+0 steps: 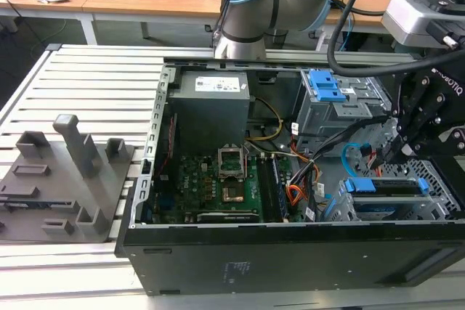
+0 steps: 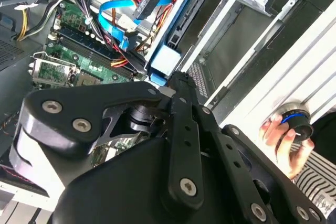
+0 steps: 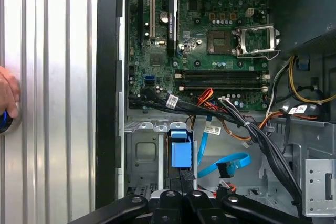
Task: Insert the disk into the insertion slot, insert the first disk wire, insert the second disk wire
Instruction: 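Insert the disk into the insertion slot, then insert the first disk wire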
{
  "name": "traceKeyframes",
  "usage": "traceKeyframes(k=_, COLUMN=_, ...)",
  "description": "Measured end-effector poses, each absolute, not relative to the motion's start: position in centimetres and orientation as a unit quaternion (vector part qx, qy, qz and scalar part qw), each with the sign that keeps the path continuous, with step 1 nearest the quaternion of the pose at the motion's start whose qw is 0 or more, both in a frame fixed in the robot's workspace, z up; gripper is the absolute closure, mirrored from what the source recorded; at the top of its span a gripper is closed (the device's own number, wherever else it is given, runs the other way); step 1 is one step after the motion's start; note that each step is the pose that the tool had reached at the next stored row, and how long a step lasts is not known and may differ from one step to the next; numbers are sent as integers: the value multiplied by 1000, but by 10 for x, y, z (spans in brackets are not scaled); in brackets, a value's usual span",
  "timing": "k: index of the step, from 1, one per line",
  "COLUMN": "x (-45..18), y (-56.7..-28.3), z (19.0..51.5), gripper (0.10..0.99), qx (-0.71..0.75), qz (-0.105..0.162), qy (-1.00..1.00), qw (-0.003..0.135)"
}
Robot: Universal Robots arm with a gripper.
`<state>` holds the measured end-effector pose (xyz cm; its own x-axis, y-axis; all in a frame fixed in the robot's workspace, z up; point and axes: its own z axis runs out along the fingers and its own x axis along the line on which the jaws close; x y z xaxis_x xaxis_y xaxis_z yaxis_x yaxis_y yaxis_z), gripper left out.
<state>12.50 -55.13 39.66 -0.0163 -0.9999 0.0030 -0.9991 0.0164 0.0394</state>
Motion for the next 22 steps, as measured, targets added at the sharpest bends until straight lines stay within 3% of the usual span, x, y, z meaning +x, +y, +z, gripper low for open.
traceKeyframes(k=8, x=145, y=-551, z=373, gripper=980, qx=701, qz=-13, qy=-713, qw=15)
traceKeyframes(k=22, x=146, y=-551, z=371, gripper=980, qx=701, qz=-13, qy=-713, qw=15)
